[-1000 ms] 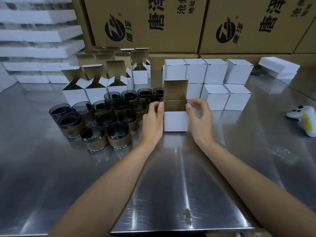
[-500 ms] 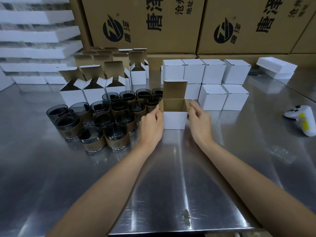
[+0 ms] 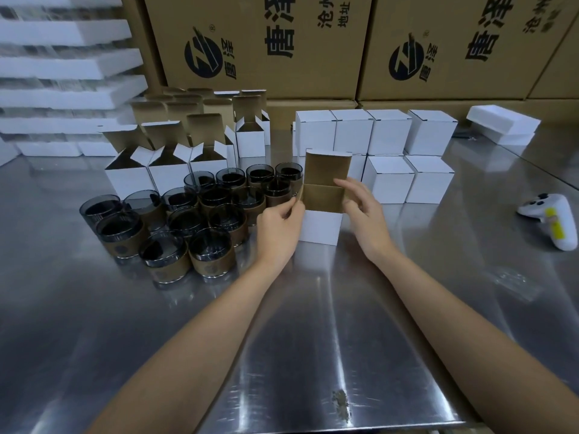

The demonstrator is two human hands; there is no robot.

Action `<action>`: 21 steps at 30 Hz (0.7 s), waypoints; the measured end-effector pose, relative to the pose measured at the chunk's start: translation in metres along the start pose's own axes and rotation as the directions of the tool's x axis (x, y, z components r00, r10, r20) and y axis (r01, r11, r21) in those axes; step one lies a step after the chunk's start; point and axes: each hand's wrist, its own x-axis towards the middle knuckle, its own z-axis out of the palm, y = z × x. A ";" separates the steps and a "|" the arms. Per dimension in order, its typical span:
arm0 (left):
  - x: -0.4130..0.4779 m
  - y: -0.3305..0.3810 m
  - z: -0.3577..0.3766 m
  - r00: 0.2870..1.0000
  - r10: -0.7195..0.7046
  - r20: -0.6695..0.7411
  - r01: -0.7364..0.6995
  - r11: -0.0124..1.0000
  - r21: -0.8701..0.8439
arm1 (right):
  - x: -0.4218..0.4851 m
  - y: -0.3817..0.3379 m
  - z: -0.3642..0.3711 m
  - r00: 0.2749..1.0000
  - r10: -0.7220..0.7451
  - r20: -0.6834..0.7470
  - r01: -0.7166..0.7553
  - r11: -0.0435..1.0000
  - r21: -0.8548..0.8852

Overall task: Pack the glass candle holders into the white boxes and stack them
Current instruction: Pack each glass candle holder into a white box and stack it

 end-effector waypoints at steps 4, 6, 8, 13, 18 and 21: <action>-0.001 0.001 0.001 0.997 0.068 -0.023 -0.067 0.997 0.041 | 0.006 0.000 -0.007 0.993 0.059 0.098 -0.068 0.993 0.095; 0.000 -0.001 0.001 0.998 0.063 -0.013 -0.063 0.998 0.029 | 0.007 0.002 -0.007 0.989 0.086 0.118 -0.093 0.994 0.057; 0.000 -0.001 0.000 0.999 0.036 -0.002 -0.036 0.999 0.008 | 0.005 0.006 -0.006 0.991 0.082 0.109 -0.078 0.996 -0.042; -0.003 0.003 -0.003 0.999 0.008 0.039 -0.006 0.999 -0.031 | 0.004 0.009 -0.005 0.995 0.069 0.074 -0.054 0.981 -0.189; -0.004 0.001 -0.005 0.951 -0.011 0.309 0.028 0.998 -0.053 | 0.000 0.001 -0.007 0.976 0.192 0.099 -0.191 0.981 -0.021; -0.003 0.001 -0.008 0.929 -0.011 0.370 0.023 0.999 -0.027 | 0.003 0.001 -0.010 0.972 0.212 0.100 -0.214 0.977 0.012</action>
